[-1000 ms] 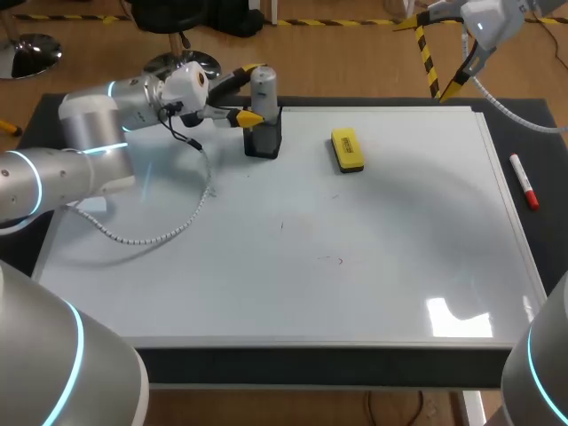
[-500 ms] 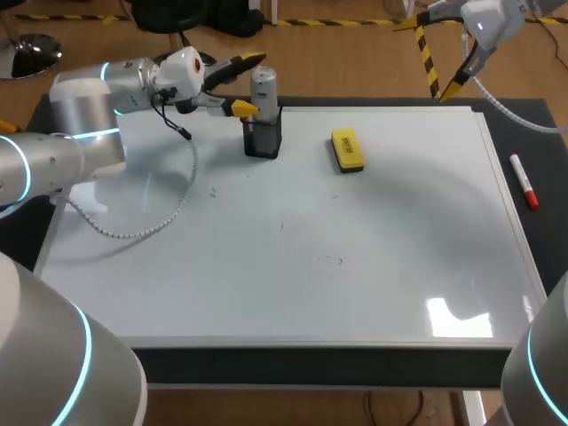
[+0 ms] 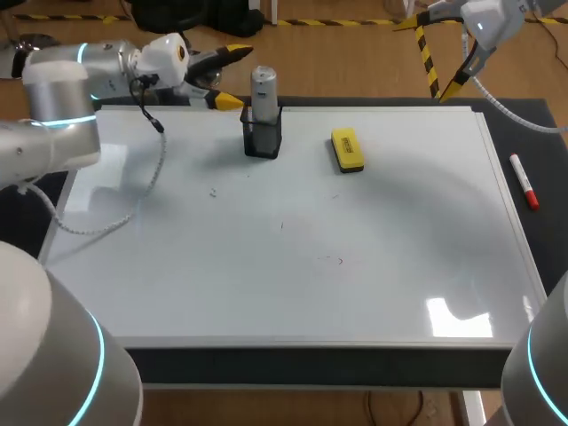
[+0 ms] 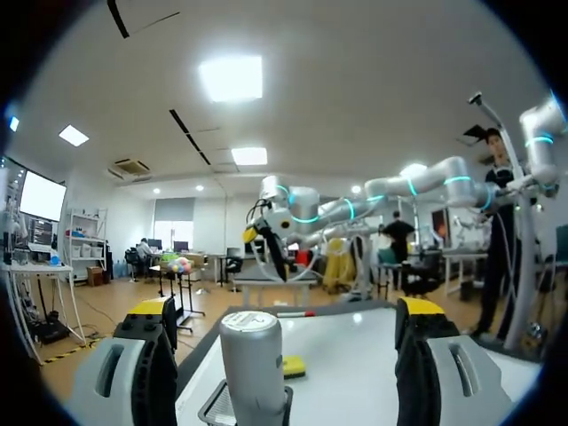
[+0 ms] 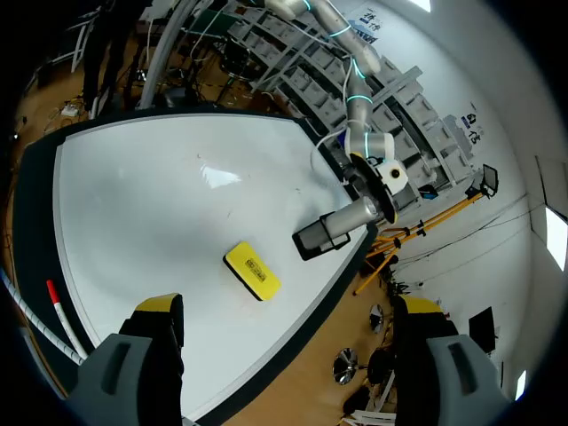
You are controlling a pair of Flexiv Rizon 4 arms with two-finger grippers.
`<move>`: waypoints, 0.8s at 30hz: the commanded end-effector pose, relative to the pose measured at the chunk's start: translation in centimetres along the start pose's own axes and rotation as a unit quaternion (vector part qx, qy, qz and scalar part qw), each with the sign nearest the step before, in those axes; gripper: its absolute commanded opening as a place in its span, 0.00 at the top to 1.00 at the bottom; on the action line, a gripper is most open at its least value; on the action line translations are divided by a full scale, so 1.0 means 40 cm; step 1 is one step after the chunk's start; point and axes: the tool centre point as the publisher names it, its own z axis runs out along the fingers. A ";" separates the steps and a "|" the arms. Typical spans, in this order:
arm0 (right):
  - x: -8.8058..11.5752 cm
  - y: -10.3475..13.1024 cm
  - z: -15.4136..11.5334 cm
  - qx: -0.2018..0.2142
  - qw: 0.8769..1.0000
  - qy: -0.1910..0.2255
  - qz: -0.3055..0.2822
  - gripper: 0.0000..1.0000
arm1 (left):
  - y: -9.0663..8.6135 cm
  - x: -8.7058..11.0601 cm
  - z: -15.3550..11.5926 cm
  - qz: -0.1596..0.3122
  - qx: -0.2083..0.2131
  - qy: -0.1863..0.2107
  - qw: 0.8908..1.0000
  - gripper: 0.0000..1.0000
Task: Pick up the inspection probe, press it on each red-marked spot on the whiteboard one by one, put down the probe, pick up the eraser, and wipe off all the red marks.
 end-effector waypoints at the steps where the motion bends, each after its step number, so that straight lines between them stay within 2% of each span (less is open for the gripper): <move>1: -0.001 0.000 -0.002 0.001 1.000 0.003 -0.001 0.00 | -0.038 0.047 -0.007 -0.001 -0.097 -0.054 0.994 0.00; 3: -0.001 0.000 -0.002 0.001 1.000 0.003 -0.001 0.00 | -0.045 0.059 -0.011 -0.002 -0.118 -0.063 0.991 0.00; 13: -0.001 0.000 -0.002 0.001 1.000 0.003 -0.001 0.00 | -0.062 0.113 -0.029 -0.008 -0.165 -0.086 0.983 0.00; 18: -0.001 0.000 -0.002 0.001 1.000 0.003 -0.001 0.00 | -0.062 0.138 -0.035 -0.015 -0.197 -0.109 0.974 0.00; 19: -0.001 0.000 -0.002 0.001 1.000 0.003 -0.001 0.00 | -0.061 0.143 -0.037 -0.019 -0.215 -0.119 0.969 0.00; 24: -0.001 0.000 -0.002 0.001 1.000 0.003 -0.001 0.00 | -0.054 0.166 -0.037 -0.022 -0.239 -0.133 0.962 0.00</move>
